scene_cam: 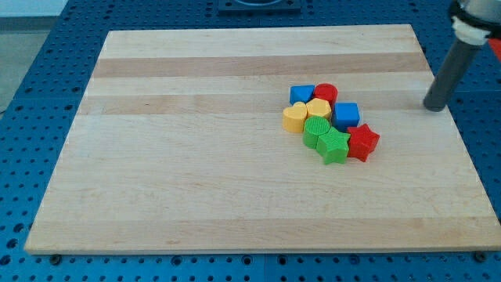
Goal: Move the arm toward the group of blocks
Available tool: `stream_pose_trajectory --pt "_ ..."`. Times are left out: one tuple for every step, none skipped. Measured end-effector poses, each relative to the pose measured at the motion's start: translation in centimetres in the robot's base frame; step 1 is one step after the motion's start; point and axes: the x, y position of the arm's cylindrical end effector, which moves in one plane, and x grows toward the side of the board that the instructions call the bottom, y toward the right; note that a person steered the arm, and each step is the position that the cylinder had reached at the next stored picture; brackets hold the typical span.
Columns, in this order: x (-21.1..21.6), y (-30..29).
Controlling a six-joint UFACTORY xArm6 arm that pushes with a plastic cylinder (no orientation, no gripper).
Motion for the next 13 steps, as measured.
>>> stream_pose_trajectory --pt "0.0 -2.3" --pt "0.0 -3.5" --pt "0.0 -4.1" --pt "0.0 -4.3" --pt "0.0 -4.5" --pt "0.2 -4.4" --pt "0.2 -4.4" --pt "0.5 -4.6" --pt "0.6 -5.7" --pt "3.5 -6.2" --pt "5.0 -8.4" --pt "5.1 -10.9" --pt "4.9 -10.9"
